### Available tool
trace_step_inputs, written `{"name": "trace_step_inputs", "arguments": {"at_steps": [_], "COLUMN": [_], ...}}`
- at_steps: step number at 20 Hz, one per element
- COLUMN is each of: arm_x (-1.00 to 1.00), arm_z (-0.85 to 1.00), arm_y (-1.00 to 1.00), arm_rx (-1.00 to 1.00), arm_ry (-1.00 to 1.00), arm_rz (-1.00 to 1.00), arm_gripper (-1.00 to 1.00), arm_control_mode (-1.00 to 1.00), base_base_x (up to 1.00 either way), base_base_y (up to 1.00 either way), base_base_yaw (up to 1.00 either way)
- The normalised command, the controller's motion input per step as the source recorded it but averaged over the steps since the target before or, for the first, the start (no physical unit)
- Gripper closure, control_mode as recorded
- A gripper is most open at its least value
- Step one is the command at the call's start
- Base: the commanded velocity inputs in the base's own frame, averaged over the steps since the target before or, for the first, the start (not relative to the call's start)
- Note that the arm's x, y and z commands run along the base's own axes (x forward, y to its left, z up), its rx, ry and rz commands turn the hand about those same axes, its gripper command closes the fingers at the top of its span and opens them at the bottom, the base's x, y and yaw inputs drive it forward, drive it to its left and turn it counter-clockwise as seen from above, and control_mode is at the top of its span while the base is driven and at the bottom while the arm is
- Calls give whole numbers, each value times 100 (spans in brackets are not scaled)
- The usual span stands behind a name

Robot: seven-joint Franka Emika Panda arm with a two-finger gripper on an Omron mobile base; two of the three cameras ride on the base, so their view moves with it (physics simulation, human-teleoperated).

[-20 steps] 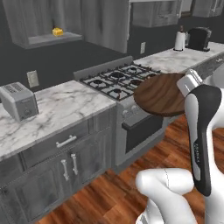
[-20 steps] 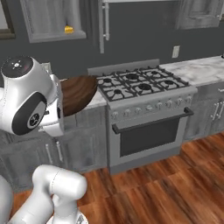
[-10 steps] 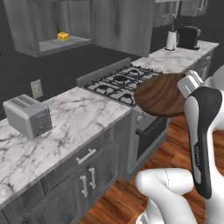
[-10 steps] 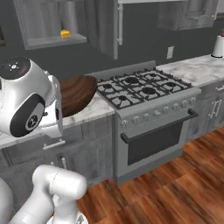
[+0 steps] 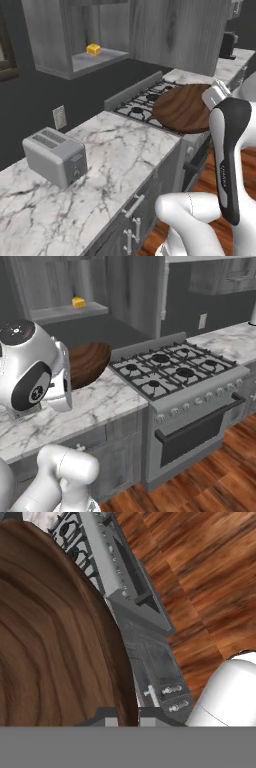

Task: Pick the mug and place it in the sink. Pick the bowl and place it in the open cabinet and then close the cabinet.

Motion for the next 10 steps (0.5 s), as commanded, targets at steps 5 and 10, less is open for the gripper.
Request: {"name": "trace_step_inputs", "arguments": {"at_steps": [5,10], "arm_x": [0,0], "arm_z": [0,0], "arm_y": [0,0], "arm_rx": [0,0], "arm_ry": [0,0], "arm_rz": [0,0], "arm_gripper": [100,100], "arm_control_mode": [100,100], "base_base_x": [34,59], "base_base_y": [7,20], "base_base_yaw": [-11,-15]}}
